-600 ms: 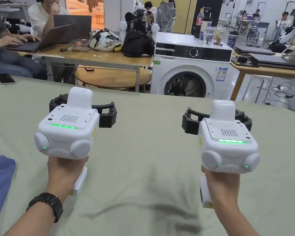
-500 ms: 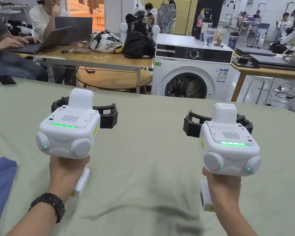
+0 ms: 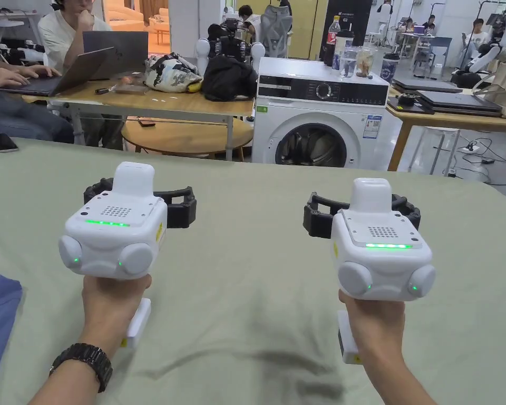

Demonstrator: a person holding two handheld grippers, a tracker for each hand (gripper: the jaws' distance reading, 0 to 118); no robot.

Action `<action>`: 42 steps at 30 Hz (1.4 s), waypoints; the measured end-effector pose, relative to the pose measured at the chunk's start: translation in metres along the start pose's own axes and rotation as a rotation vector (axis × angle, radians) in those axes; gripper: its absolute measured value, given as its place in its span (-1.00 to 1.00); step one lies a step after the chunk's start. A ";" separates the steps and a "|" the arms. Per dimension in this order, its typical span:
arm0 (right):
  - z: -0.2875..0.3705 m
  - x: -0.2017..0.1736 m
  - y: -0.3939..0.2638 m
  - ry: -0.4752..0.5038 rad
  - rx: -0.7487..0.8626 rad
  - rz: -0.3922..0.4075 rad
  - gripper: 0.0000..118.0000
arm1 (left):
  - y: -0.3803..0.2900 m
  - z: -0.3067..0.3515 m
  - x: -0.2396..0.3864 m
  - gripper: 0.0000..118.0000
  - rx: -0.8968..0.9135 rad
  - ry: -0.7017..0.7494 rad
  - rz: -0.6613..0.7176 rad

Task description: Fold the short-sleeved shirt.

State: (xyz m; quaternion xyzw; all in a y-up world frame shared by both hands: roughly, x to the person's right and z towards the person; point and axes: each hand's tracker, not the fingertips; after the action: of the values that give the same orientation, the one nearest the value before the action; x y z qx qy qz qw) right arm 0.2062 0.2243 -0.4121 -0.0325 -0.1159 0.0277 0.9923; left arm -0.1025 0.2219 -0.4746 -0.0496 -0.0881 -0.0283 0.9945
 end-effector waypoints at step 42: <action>0.008 -0.008 -0.007 -0.002 -0.002 -0.020 1.00 | 0.003 0.017 -0.014 0.96 0.032 0.012 0.000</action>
State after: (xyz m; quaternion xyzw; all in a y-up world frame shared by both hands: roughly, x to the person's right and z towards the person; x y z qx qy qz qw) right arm 0.1969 0.2174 -0.4053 -0.0323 -0.1172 0.0176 0.9924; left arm -0.1187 0.2274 -0.4609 -0.0337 -0.0826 -0.0271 0.9956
